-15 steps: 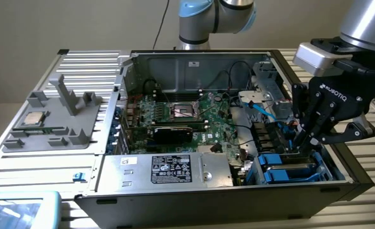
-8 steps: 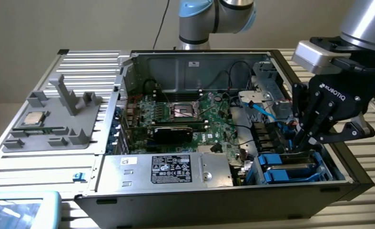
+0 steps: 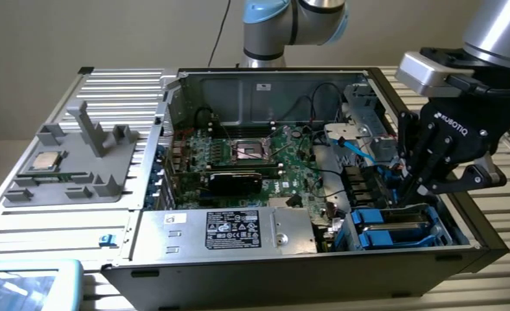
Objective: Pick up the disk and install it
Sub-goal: 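Insert the first disk wire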
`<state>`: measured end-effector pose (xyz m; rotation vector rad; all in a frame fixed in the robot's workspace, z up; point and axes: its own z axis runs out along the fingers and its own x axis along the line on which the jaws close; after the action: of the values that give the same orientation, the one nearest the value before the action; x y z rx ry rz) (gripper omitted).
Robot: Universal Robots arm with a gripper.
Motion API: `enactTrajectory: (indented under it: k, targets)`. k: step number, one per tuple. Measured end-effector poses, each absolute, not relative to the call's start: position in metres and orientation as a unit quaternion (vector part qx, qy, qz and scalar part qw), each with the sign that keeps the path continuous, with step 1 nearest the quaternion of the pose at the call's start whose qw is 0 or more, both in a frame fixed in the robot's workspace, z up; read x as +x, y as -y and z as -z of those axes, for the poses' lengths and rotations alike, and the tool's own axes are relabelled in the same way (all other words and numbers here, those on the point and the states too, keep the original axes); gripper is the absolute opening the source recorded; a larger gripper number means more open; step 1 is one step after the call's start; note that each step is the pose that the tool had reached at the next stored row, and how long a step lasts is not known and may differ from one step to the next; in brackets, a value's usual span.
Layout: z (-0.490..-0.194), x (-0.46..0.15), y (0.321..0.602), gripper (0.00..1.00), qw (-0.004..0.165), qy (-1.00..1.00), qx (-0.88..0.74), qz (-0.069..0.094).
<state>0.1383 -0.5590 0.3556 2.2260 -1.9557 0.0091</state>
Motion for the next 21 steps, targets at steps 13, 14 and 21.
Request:
enactTrajectory:
  k: [13,14,21]
  targets:
    - [-0.3554,0.14,0.5591,0.16,0.091,0.688,0.72,0.004]
    - [-0.3554,0.14,0.559,0.16,0.092,0.688,0.72,0.004]
    - [-0.3554,0.14,0.5592,0.16,0.092,0.688,0.72,0.004]
